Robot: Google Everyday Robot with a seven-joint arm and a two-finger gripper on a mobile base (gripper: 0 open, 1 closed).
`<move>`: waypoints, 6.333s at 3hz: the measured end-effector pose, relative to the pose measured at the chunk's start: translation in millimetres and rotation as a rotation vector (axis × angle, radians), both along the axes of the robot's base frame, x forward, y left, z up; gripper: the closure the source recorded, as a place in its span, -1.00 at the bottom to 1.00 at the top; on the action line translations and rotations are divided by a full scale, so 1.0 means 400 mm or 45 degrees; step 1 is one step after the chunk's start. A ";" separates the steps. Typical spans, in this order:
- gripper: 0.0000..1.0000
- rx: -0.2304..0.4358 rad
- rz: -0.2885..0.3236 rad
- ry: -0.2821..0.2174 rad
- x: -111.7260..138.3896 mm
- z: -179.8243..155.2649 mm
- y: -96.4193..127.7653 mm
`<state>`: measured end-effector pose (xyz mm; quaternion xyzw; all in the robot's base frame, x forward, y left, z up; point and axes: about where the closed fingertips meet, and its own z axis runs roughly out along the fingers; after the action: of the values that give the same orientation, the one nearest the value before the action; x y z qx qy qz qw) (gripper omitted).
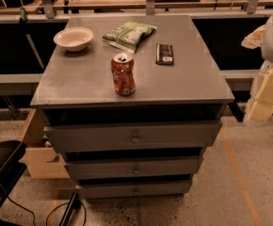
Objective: Open top drawer
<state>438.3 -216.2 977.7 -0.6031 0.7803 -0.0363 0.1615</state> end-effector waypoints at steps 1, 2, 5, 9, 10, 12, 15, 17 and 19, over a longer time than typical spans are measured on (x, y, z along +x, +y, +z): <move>-1.00 0.000 0.000 0.000 0.000 0.000 0.000; -1.00 0.000 0.003 -0.041 -0.009 -0.033 0.016; -1.00 0.006 0.233 -0.195 0.006 -0.415 0.090; -1.00 -0.014 0.202 -0.258 0.046 -0.542 0.136; -1.00 -0.039 0.241 -0.243 0.079 -0.607 0.160; -1.00 -0.078 0.290 -0.197 0.167 -0.711 0.190; -0.22 -0.051 0.294 -0.154 0.210 -0.785 0.229; 0.69 -0.054 0.295 -0.157 0.209 -0.780 0.229; 1.00 -0.054 0.295 -0.156 0.208 -0.764 0.229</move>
Offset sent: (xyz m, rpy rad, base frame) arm -0.0191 0.0328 -0.0738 0.0022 -0.1495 0.0121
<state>521.5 -124.8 672.0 -0.6892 0.6931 -0.0706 0.1994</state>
